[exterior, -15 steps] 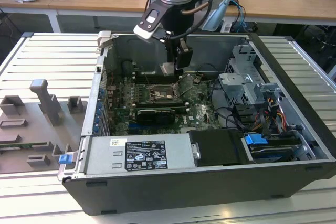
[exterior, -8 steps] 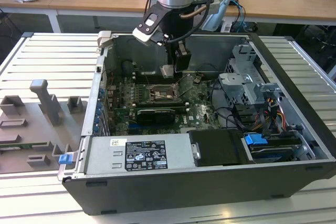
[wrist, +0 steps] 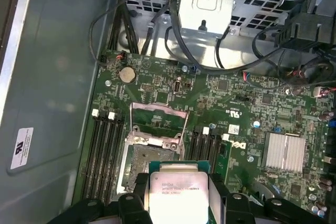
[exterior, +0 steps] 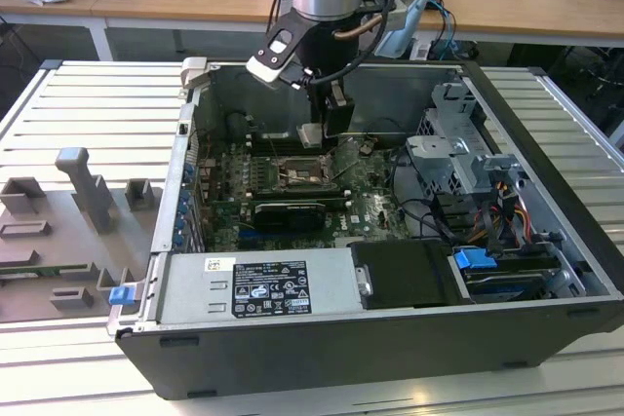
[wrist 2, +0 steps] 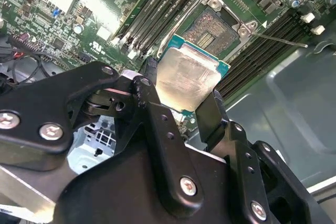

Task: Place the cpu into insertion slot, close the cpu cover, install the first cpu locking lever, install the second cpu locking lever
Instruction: 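Place the cpu into insertion slot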

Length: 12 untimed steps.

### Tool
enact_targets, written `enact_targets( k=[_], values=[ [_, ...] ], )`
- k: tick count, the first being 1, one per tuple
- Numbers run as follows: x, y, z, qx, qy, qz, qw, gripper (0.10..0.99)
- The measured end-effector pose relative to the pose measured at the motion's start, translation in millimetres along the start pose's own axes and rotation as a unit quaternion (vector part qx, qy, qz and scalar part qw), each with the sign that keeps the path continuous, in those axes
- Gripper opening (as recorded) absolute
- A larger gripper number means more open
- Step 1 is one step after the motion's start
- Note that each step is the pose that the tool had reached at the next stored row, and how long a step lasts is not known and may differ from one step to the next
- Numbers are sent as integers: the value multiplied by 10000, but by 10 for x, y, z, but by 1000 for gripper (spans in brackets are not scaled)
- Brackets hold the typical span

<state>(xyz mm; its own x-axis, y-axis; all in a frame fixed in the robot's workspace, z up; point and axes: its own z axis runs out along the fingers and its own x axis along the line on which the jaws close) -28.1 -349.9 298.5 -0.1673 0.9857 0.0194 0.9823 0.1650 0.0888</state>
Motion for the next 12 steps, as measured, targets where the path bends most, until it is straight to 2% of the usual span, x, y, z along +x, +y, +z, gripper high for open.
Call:
enact_targets(
  k=[3, 5, 10, 12],
  values=[
    [-2, -17, 152, -2, -4, 41, 10000, 537],
    [-4, -25, 245, -9, -35, 393, 9992, 537],
    [-5, -32, 322, -18, -86, 864, 9962, 537],
    [-6, -33, 331, -17, -93, 882, 9961, 537]
  ],
)
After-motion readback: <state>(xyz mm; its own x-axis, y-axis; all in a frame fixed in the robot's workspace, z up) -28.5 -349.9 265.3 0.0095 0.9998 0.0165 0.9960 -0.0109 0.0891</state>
